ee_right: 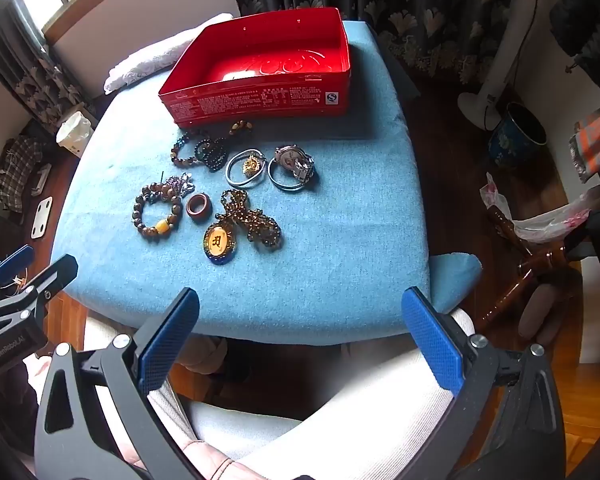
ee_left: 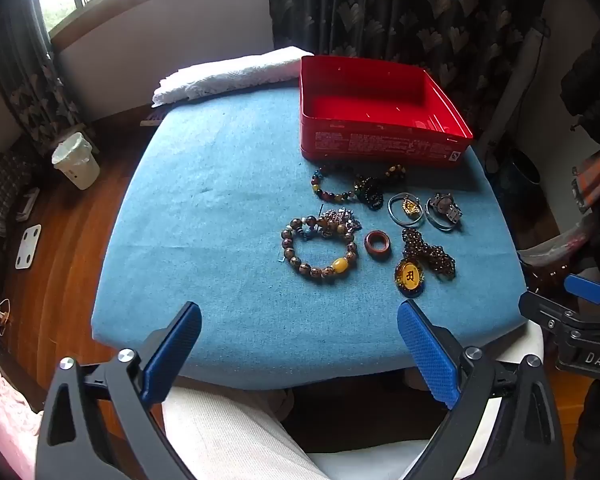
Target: Organize jewelry
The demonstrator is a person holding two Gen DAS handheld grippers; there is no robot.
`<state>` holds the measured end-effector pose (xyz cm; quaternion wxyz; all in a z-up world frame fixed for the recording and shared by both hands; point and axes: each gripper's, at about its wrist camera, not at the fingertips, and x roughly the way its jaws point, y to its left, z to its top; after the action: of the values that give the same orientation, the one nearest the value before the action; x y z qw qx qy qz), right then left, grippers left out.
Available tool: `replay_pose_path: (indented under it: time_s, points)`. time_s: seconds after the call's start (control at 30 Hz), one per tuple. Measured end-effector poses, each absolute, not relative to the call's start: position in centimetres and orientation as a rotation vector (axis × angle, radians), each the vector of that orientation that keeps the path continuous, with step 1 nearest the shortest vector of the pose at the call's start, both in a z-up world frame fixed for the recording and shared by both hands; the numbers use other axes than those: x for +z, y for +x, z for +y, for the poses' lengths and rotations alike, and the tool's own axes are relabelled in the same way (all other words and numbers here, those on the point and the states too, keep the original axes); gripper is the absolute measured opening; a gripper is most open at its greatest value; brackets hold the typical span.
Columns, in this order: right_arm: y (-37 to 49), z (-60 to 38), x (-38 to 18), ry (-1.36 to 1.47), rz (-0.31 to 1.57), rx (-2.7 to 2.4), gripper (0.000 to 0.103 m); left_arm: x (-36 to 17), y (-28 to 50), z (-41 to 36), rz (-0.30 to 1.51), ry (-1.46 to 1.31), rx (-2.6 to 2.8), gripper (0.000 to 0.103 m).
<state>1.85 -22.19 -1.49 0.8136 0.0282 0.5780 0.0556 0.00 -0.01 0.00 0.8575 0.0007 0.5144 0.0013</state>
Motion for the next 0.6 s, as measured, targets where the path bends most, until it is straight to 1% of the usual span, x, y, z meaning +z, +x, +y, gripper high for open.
replay_pose_path:
  time_s: [0.6]
  points:
    - [1.86, -22.21, -1.41, 0.063, 1.231, 0.120, 0.098, 0.00, 0.00, -0.01, 1.081, 0.006, 0.006, 0.096]
